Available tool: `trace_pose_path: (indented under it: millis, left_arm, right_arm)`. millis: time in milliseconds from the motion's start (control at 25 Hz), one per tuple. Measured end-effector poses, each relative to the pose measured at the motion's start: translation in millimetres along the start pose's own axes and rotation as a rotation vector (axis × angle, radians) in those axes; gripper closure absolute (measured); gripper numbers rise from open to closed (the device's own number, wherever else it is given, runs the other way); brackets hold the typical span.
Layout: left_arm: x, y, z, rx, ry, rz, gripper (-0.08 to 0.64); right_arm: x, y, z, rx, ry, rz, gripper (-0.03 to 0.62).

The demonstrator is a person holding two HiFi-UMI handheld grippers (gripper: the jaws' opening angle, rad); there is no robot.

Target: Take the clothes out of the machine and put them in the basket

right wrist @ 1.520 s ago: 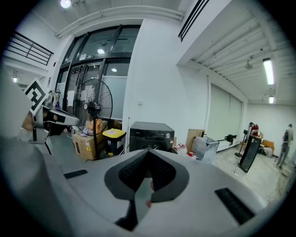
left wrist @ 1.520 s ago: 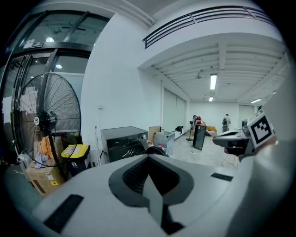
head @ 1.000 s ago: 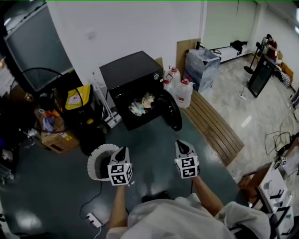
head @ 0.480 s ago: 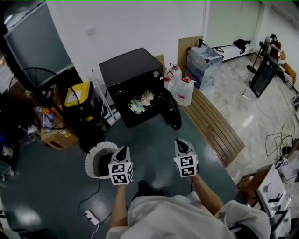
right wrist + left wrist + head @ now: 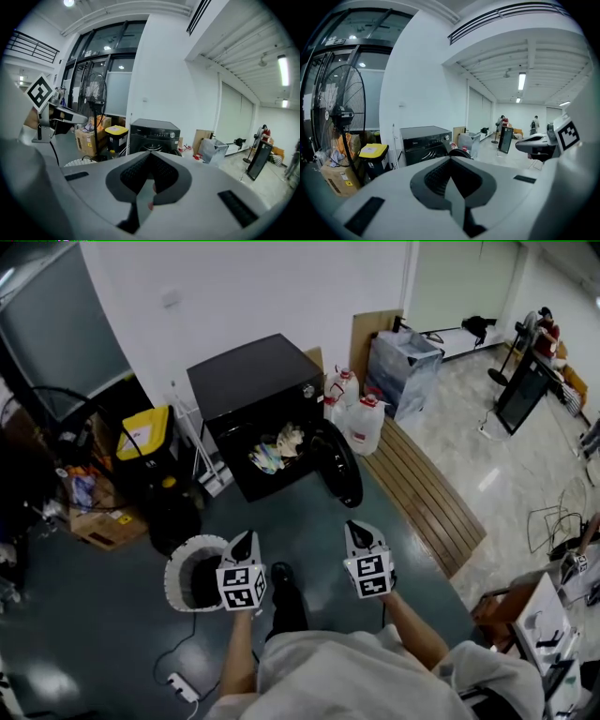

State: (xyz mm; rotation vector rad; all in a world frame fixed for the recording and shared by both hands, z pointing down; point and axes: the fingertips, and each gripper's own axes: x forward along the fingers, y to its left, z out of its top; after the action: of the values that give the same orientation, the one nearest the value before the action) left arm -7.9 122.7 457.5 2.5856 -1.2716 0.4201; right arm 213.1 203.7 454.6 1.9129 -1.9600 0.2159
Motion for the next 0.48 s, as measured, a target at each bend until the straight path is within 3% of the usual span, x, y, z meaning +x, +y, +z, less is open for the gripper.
trace_pose_path:
  millis: [480]
  left_arm:
    - [144,92,51,0.007,0.004,-0.077,0.543]
  right_arm:
    - [153,-9,61,-0.029,0.015,-0.042,0.571]
